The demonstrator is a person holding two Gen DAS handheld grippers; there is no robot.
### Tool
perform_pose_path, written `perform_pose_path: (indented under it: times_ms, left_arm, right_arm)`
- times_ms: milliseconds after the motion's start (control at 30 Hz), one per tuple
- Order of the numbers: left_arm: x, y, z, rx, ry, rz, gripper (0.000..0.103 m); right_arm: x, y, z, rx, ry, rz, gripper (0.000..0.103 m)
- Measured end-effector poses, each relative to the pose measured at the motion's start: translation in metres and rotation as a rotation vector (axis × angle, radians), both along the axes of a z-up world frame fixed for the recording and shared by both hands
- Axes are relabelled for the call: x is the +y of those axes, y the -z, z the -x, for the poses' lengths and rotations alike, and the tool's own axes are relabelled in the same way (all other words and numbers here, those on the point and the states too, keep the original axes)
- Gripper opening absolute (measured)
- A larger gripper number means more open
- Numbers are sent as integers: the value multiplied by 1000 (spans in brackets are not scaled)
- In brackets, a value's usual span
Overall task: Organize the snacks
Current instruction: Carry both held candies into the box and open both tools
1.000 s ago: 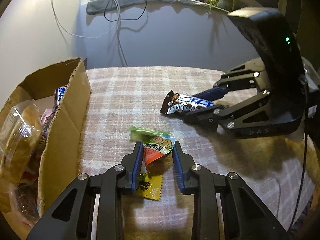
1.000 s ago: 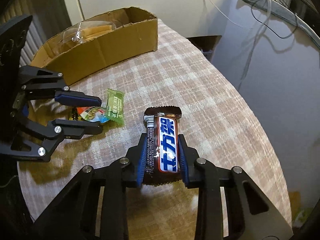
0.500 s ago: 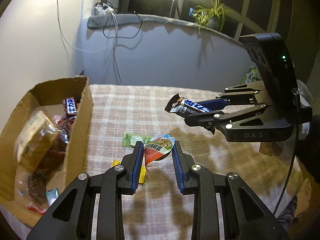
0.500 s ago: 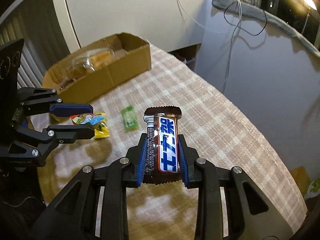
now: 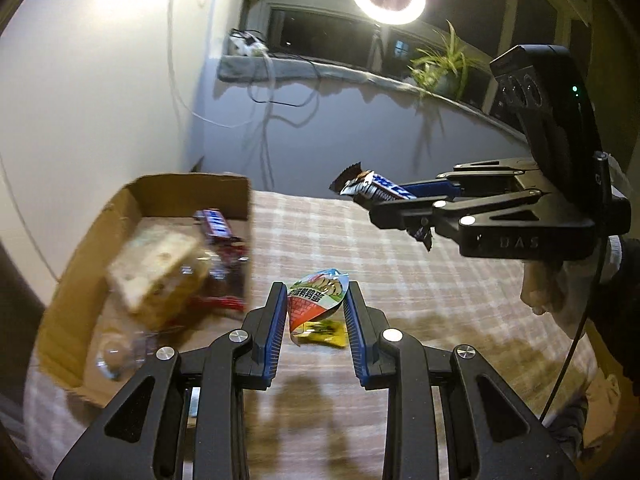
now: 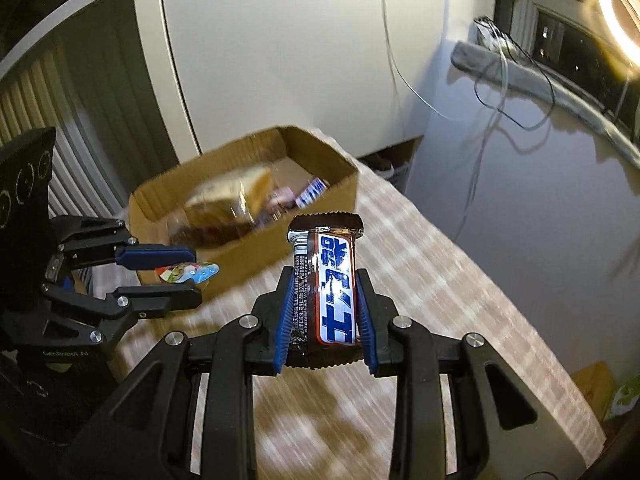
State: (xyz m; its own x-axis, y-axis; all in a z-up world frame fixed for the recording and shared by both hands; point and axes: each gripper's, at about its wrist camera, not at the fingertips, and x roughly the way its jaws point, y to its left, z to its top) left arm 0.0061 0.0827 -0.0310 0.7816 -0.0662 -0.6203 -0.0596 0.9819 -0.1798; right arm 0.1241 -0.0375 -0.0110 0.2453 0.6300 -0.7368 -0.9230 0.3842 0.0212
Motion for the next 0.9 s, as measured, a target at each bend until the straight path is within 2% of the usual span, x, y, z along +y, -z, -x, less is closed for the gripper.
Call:
perform_pose_path:
  times_ms: [400, 900]
  left_arm:
    - [51, -7, 21, -32, -89, -3, 27]
    - [94, -10, 23, -51, -130, -12, 27]
  right_arm:
    - [75, -5, 5, -2, -46, -10, 29]
    - [122, 5, -9, 23, -53, 13, 29]
